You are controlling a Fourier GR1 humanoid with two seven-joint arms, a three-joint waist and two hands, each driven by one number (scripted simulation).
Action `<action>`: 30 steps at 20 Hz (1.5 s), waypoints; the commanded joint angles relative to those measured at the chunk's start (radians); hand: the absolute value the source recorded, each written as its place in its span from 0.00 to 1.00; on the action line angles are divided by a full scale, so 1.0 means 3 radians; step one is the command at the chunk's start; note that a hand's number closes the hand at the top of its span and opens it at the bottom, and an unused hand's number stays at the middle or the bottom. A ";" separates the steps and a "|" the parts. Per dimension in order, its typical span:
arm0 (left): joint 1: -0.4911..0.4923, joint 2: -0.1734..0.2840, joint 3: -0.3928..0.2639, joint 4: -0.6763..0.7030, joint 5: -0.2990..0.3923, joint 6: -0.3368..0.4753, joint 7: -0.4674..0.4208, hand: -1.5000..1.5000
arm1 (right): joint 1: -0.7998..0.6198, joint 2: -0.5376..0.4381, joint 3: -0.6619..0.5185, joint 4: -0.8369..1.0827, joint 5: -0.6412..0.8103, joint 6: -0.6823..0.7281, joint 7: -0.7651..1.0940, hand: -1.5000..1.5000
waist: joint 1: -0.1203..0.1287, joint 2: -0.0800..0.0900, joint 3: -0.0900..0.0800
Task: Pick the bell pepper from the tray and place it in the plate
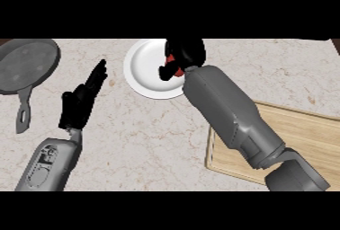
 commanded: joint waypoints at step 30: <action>0.0346 0.0015 0.0114 -0.0329 -0.0046 0.0018 0.0152 0.50 | 0.0659 -0.0353 -0.1193 -0.0109 -0.1872 -0.0762 -0.1673 0.00 | -0.0276 -0.0083 0.0006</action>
